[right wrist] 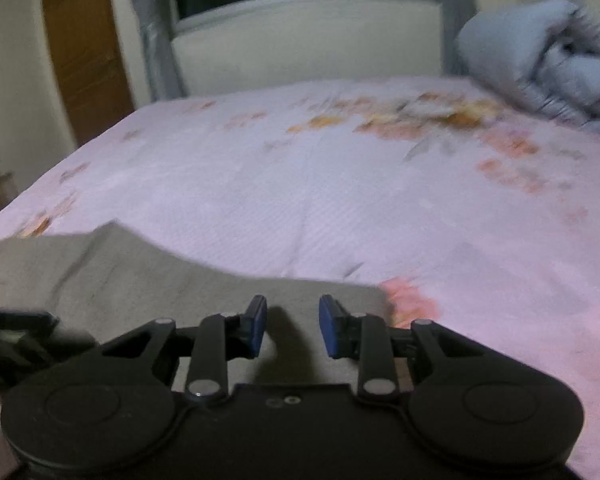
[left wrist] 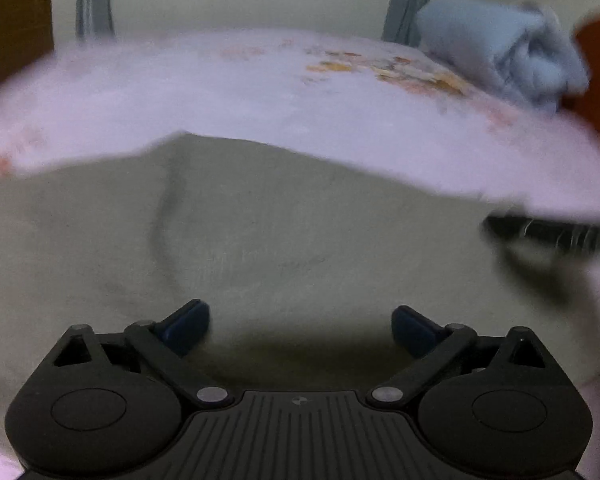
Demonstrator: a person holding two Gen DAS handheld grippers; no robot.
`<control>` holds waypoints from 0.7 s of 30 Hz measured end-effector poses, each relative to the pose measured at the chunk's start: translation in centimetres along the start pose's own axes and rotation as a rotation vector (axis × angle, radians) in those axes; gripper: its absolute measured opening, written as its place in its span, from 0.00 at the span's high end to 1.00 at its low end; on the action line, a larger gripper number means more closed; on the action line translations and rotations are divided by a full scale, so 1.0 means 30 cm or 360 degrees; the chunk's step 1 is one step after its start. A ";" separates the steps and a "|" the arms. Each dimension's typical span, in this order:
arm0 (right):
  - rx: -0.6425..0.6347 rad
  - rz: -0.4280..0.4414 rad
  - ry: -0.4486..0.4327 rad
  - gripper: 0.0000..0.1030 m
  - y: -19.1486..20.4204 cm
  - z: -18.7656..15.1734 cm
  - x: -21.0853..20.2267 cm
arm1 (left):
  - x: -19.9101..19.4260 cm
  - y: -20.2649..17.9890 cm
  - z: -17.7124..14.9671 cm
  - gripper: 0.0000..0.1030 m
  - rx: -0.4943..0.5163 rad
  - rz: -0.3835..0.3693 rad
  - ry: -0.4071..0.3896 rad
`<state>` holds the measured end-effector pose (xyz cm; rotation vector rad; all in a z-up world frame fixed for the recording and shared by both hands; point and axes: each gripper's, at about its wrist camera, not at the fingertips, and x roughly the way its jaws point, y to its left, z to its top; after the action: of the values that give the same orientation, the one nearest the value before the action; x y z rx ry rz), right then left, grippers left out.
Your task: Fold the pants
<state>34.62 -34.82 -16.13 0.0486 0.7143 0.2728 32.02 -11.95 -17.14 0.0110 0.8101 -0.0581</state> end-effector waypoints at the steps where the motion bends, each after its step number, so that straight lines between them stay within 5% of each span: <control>1: -0.0036 -0.0025 0.0013 0.87 -0.006 0.001 0.017 | -0.004 0.012 -0.024 0.00 -0.0054 -0.0007 -0.0021; 2: -0.0021 -0.0048 0.0012 1.00 -0.033 0.005 0.042 | -0.012 0.024 -0.036 0.00 -0.0107 -0.0022 -0.0037; 7: 0.0185 -0.0017 -0.0078 1.00 -0.118 0.050 0.029 | -0.039 0.023 -0.037 0.00 -0.0123 -0.0024 -0.0009; 9: 0.0131 -0.0045 -0.0156 0.89 -0.100 0.047 -0.017 | -0.046 0.035 -0.040 0.00 -0.0114 -0.0026 -0.0012; 12: -0.0029 -0.0109 0.0047 0.90 -0.074 0.005 0.051 | -0.040 0.018 -0.040 0.00 -0.0066 -0.0012 -0.0020; 15: -0.0049 -0.0149 -0.0004 0.90 -0.049 0.013 0.003 | -0.047 0.032 -0.012 0.00 -0.0057 -0.0030 0.0003; 16: -0.0054 -0.0159 -0.0040 0.84 -0.041 0.015 -0.020 | -0.055 0.038 -0.006 0.00 -0.0058 -0.0027 0.0005; 18: -0.0075 -0.0182 -0.0088 0.55 -0.005 0.010 -0.072 | -0.074 0.044 0.001 0.00 -0.0048 -0.0002 -0.0005; 19: -0.0107 -0.0213 -0.0137 0.22 0.020 0.006 -0.098 | -0.085 0.050 0.001 0.00 -0.0045 0.0003 -0.0012; 20: -0.0154 -0.0240 -0.0192 0.05 0.049 0.000 -0.127 | -0.098 0.057 0.002 0.00 -0.0038 0.0014 -0.0020; 21: -0.0194 -0.0254 -0.0216 0.06 0.072 0.001 -0.144 | -0.111 0.065 0.002 0.00 -0.0030 0.0025 -0.0028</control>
<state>31.03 -33.87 -13.06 -0.1044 0.5621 0.1580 29.87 -9.84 -14.72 -0.0013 0.7930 -0.0358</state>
